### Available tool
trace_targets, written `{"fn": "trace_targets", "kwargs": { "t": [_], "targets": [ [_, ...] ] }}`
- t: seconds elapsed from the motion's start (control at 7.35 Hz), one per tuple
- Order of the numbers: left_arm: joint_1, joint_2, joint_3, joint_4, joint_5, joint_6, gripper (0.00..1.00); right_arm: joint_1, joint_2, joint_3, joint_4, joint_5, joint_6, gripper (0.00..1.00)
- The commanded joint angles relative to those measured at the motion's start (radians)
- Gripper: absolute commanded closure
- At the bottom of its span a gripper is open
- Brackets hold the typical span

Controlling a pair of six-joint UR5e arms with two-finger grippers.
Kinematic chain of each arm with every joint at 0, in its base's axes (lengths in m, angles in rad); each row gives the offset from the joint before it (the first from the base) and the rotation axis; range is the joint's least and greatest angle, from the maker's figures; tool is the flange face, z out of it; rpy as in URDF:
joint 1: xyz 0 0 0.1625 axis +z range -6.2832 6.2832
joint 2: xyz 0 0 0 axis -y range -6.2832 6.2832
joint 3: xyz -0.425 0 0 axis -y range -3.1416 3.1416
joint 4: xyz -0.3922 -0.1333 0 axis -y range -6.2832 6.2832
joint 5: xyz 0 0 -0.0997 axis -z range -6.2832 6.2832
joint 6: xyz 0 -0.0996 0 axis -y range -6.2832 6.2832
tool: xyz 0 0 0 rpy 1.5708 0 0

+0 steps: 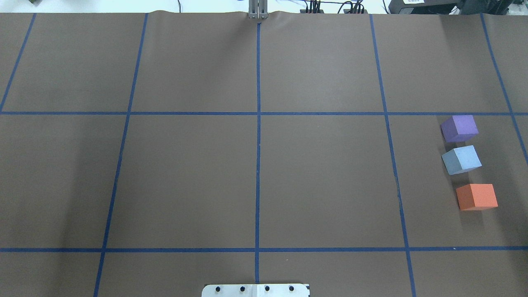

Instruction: Place blue block between orange and purple blocks

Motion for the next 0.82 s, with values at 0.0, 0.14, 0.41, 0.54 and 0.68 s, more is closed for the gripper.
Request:
{"fn": "trace_targets", "kwargs": {
  "t": [0.0,0.14,0.41,0.54,0.68],
  "targets": [
    [-0.001,0.001,-0.003,-0.001,0.000,0.000,0.00,0.000,0.000,0.000,0.001,0.000,0.001,0.00],
    [-0.001,0.003,-0.002,-0.001,0.000,0.000,0.00,0.000,0.000,0.000,0.001,-0.001,0.002,0.00],
    [-0.001,0.021,0.003,-0.007,0.000,0.000,0.00,0.001,0.000,0.001,0.001,-0.001,0.001,0.00],
    [0.001,0.020,0.003,-0.007,0.000,0.000,0.00,0.001,0.000,0.000,0.001,-0.001,0.002,0.00],
    [0.001,0.020,0.005,-0.007,0.000,0.000,0.00,0.001,-0.002,0.000,0.001,-0.001,0.001,0.00]
  ]
}}
